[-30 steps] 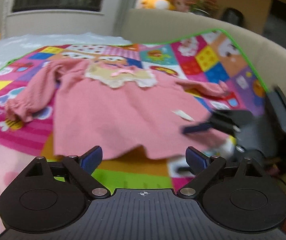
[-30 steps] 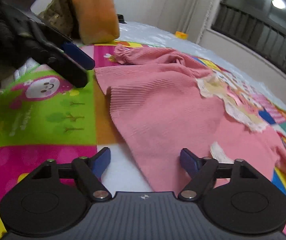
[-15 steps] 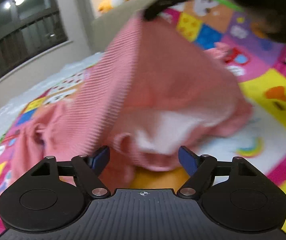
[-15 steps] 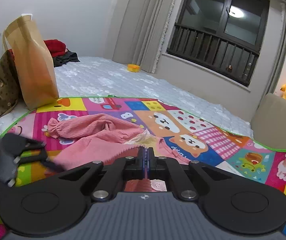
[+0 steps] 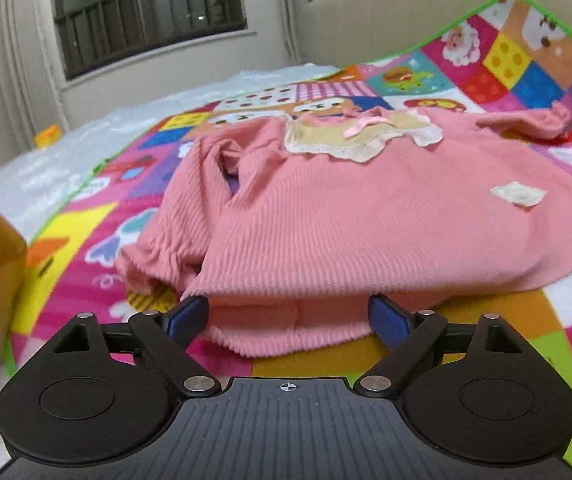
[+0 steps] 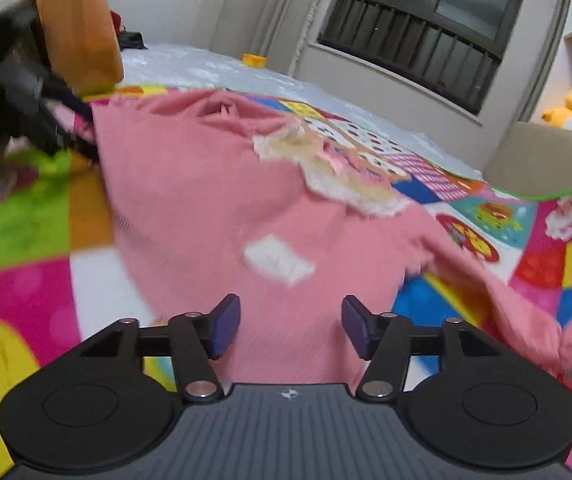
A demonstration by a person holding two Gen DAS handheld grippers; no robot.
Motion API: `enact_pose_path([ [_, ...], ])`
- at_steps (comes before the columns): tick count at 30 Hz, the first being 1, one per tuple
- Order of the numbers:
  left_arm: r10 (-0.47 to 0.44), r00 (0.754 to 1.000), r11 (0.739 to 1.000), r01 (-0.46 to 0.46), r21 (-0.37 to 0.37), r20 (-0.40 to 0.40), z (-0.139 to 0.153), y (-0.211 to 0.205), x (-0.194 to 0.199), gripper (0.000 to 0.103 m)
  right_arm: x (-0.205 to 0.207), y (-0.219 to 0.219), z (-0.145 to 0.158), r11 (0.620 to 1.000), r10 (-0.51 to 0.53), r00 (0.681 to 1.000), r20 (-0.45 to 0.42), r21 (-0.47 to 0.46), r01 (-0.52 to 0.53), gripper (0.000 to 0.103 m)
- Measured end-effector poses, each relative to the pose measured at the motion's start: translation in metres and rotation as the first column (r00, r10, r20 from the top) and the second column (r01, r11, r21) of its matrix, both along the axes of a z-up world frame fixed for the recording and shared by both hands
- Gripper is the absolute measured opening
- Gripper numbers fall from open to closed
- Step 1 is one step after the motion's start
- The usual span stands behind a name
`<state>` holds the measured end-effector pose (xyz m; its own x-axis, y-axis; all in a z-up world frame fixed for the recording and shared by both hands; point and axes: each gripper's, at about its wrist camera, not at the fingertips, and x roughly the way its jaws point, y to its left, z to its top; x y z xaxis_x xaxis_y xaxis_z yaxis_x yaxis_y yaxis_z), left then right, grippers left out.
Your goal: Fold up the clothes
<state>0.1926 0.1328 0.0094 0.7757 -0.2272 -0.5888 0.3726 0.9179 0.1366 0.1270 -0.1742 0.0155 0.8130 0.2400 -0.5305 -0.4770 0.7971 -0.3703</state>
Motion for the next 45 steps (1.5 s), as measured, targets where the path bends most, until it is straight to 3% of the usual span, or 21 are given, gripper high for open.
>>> enact_pose_path([
  [2, 0.004, 1.0, 1.0, -0.005, -0.019, -0.011, 0.0, 0.008, -0.003, 0.094, -0.011, 0.002, -0.013, 1.0, 0.0, 1.0, 0.004, -0.024, 0.0, 0.079],
  [6, 0.041, 0.999, 0.999, -0.041, -0.019, -0.008, 0.004, 0.018, -0.004, 0.095, -0.018, 0.002, -0.025, 0.997, -0.029, 0.998, 0.057, -0.073, 0.033, 0.085],
  [9, 0.067, 0.998, 0.997, -0.067, -0.039, -0.009, 0.008, 0.028, -0.008, 0.095, -0.005, -0.005, -0.014, 0.99, -0.109, 0.983, 0.145, -0.073, 0.12, 0.054],
  [11, 0.083, 0.997, 0.996, -0.083, -0.044, -0.01, 0.009, 0.032, -0.011, 0.096, 0.008, -0.023, 0.006, 0.974, -0.224, 0.96, 0.166, 0.022, 0.223, 0.053],
  [14, 0.102, 0.995, 0.994, -0.102, -0.038, -0.015, 0.006, 0.036, -0.013, 0.096, 0.02, -0.047, 0.022, 0.95, -0.308, 0.942, 0.135, 0.104, 0.296, 0.053],
  [17, 0.111, 0.994, 0.994, -0.112, -0.011, -0.023, -0.002, 0.032, -0.008, 0.096, 0.004, -0.045, 0.011, 0.97, -0.197, 0.98, 0.033, 0.148, 0.19, 0.058],
  [19, 0.115, 0.993, 0.993, -0.115, 0.018, -0.024, -0.007, 0.027, -0.004, 0.096, -0.009, -0.039, 0.002, 0.98, -0.108, 0.994, -0.025, 0.164, 0.11, 0.072],
  [23, 0.136, 0.99, 0.991, -0.135, 0.019, -0.023, -0.01, 0.022, 0.008, 0.096, -0.023, -0.006, -0.03, 0.999, -0.033, 0.999, -0.034, 0.034, 0.035, 0.076],
  [25, 0.136, 0.99, 0.991, -0.137, -0.011, -0.03, -0.007, 0.019, 0.013, 0.095, -0.012, -0.005, -0.029, 0.996, -0.081, 0.997, -0.008, 0.034, 0.081, 0.072],
  [26, 0.13, 0.991, 0.991, -0.131, -0.03, -0.035, -0.006, 0.017, 0.016, 0.09, -0.005, -0.006, -0.027, 0.993, -0.11, 0.994, 0.005, 0.041, 0.11, 0.061],
  [27, 0.113, 0.993, 0.993, -0.115, -0.042, -0.038, -0.005, 0.014, 0.013, 0.086, 0.001, -0.006, -0.025, 0.989, -0.139, 0.99, 0.018, 0.049, 0.138, 0.035],
  [29, 0.08, 0.996, 0.994, -0.083, -0.066, -0.043, -0.004, 0.006, 0.007, 0.069, 0.017, -0.023, -0.018, 0.968, -0.226, 0.974, 0.002, 0.11, 0.224, 0.027],
  [30, 0.064, 0.997, 0.995, -0.067, -0.078, -0.045, -0.003, 0.003, 0.004, 0.066, 0.022, -0.033, -0.017, 0.955, -0.261, 0.965, -0.012, 0.143, 0.26, 0.018],
  [31, 0.047, 0.998, 0.995, -0.051, -0.09, -0.047, -0.002, -0.001, 0.001, 0.055, 0.025, -0.042, -0.015, 0.94, -0.294, 0.955, -0.026, 0.17, 0.294, 0.007],
  [32, 0.03, 0.998, 0.994, -0.035, -0.102, -0.048, -0.001, -0.005, -0.002, 0.034, 0.027, -0.051, -0.014, 0.927, -0.32, 0.947, -0.039, 0.192, 0.322, 0.007],
  [34, -0.003, 0.999, 0.992, -0.004, -0.127, -0.051, 0.0, -0.012, -0.008, 0.015, 0.021, -0.066, -0.009, 0.912, -0.33, 0.942, -0.062, 0.237, 0.335, 0.003],
  [35, -0.02, 0.998, 0.99, 0.012, -0.139, -0.052, 0.001, -0.016, -0.011, 0.01, 0.017, -0.073, -0.006, 0.905, -0.33, 0.941, -0.073, 0.259, 0.338, 0.003],
  [41, -0.137, 0.986, 0.95, 0.102, -0.296, -0.1, 0.018, -0.023, -0.059, 0.008, -0.019, -0.097, -0.009, 0.898, -0.322, 0.938, -0.127, 0.272, 0.345, 0.003],
  [45, -0.148, 0.975, 0.952, 0.095, -0.292, -0.164, 0.003, -0.022, -0.091, 0.008, -0.038, -0.113, -0.019, 0.894, -0.322, 0.93, -0.176, 0.265, 0.36, 0.004],
])
